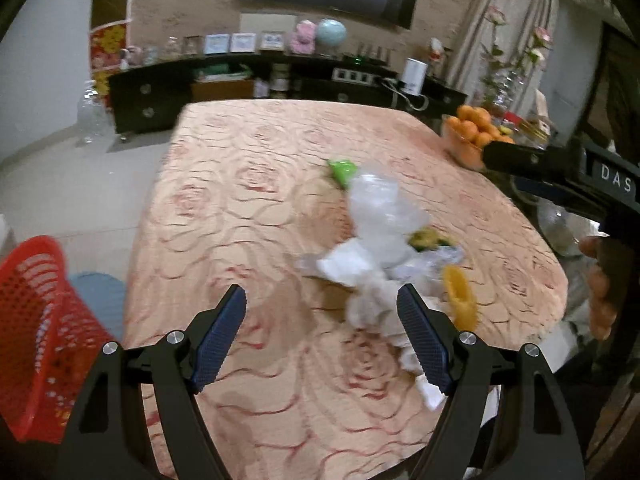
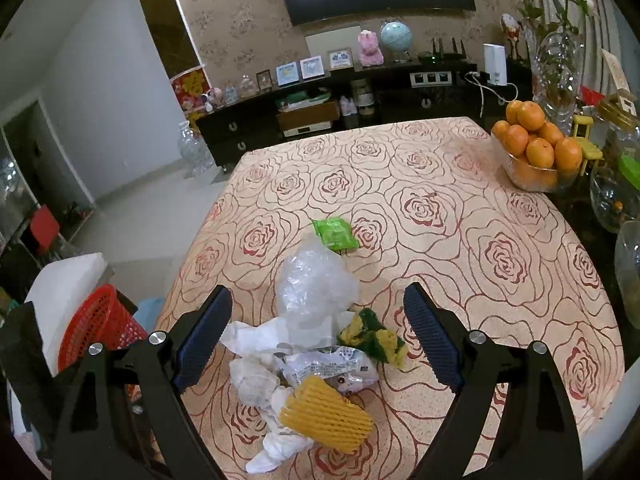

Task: Collect trash
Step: 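Grasp the white mesh net with the left gripper and lift it, then grasp the clear plastic bag with the right gripper while the left holds the white net, then carry the white net and clear bag in both grippers over the red wastebasket, then open both grippers to drop the net and bag into the wastebasket, then move both grippers back to the trash pile, then grasp a white tissue with the left gripper while the right grasps the yellow foam net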

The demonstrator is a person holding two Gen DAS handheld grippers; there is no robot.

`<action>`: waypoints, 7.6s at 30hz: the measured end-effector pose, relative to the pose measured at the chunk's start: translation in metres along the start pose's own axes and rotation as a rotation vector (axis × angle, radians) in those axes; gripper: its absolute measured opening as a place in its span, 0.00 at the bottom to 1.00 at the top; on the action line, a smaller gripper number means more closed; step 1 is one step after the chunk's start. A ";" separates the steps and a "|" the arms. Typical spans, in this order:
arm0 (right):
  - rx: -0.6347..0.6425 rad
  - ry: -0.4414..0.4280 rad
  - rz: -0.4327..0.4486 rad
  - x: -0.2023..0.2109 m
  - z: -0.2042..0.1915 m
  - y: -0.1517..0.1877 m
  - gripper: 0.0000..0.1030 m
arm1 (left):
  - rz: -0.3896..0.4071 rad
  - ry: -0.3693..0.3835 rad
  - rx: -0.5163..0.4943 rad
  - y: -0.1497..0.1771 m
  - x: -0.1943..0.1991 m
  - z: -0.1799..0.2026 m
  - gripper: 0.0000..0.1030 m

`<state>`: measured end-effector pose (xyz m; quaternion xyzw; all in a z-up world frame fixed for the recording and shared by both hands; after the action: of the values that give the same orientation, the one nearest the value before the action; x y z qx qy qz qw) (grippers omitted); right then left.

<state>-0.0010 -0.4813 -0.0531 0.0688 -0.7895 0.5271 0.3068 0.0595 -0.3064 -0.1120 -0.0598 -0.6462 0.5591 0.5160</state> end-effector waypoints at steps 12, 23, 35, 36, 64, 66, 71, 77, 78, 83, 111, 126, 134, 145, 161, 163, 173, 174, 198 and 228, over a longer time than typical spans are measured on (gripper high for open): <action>-0.015 0.012 -0.022 -0.004 0.010 0.005 0.82 | -0.085 0.086 0.000 0.010 -0.050 0.031 0.56; -0.019 0.011 -0.037 -0.010 0.014 0.007 0.82 | -0.112 0.124 0.067 0.016 -0.053 0.024 0.26; -0.062 -0.013 -0.056 -0.033 0.012 0.009 0.82 | 0.046 0.003 0.112 -0.012 0.012 -0.021 0.26; -0.050 -0.009 -0.055 -0.037 0.009 0.008 0.82 | 0.059 -0.010 0.116 -0.015 0.016 -0.025 0.26; 0.137 0.072 -0.235 -0.146 -0.029 0.030 0.54 | 0.211 -0.256 0.135 -0.033 0.086 -0.092 0.26; 0.125 0.058 -0.217 -0.140 -0.031 0.027 0.53 | 0.220 -0.266 0.135 -0.035 0.089 -0.094 0.26; 0.114 0.008 -0.139 -0.113 -0.042 0.012 0.53 | 0.246 -0.278 0.140 -0.039 0.101 -0.100 0.26; 0.132 -0.064 -0.058 -0.080 -0.066 -0.001 0.52 | 0.279 -0.315 0.134 -0.043 0.115 -0.106 0.26; 0.142 -0.082 -0.045 -0.073 -0.074 -0.003 0.53 | 0.284 -0.321 0.133 -0.044 0.117 -0.106 0.26; 0.187 -0.135 -0.008 -0.051 -0.101 -0.004 0.53 | 0.313 -0.384 0.126 -0.047 0.136 -0.117 0.26; 0.404 -0.487 -0.049 -0.024 -0.280 0.003 0.52 | 0.272 -0.593 0.239 -0.017 0.188 -0.211 0.26; 0.379 -0.561 -0.233 -0.073 -0.309 0.046 0.53 | 0.178 -0.643 0.258 -0.004 0.175 -0.227 0.26; 0.382 -0.585 -0.266 -0.082 -0.325 0.062 0.62 | 0.161 -0.658 0.282 0.003 0.175 -0.237 0.27; 0.341 -0.572 -0.260 -0.081 -0.312 0.056 0.74 | 0.185 -0.655 0.348 0.004 0.183 -0.242 0.69; 0.245 -0.417 -0.139 -0.064 -0.236 0.018 0.79 | 0.265 -0.635 0.289 -0.007 0.185 -0.223 0.76; 0.249 -0.382 -0.119 -0.060 -0.225 0.015 0.79 | 0.265 -0.627 0.286 -0.008 0.184 -0.221 0.76; 0.211 -0.150 0.006 -0.023 -0.127 0.007 0.79 | 0.262 -0.564 0.245 -0.013 0.170 -0.197 0.76; 0.190 -0.126 0.007 -0.019 -0.111 0.009 0.79 | 0.259 -0.557 0.238 -0.013 0.167 -0.193 0.76; -0.084 0.087 0.010 0.021 0.030 0.035 0.79 | 0.111 -0.209 0.009 0.014 0.077 -0.057 0.76; -0.129 0.060 -0.033 0.017 0.045 0.046 0.79 | -0.093 0.111 -0.139 0.066 -0.043 0.076 0.38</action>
<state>-0.0528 -0.4970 -0.0911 0.0461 -0.8111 0.4717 0.3427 -0.0091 -0.3606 -0.1778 -0.0964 -0.6557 0.4842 0.5712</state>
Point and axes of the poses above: each gripper's, at about its wrist camera, not at the fingertips, and x roughly against the way its jaws point, z to its right, y to its underside, the point moved 3 cm from there along -x, roughly the way its jaws point, and after that the axes turned 8 degrees about z, right-handed, at the moved point
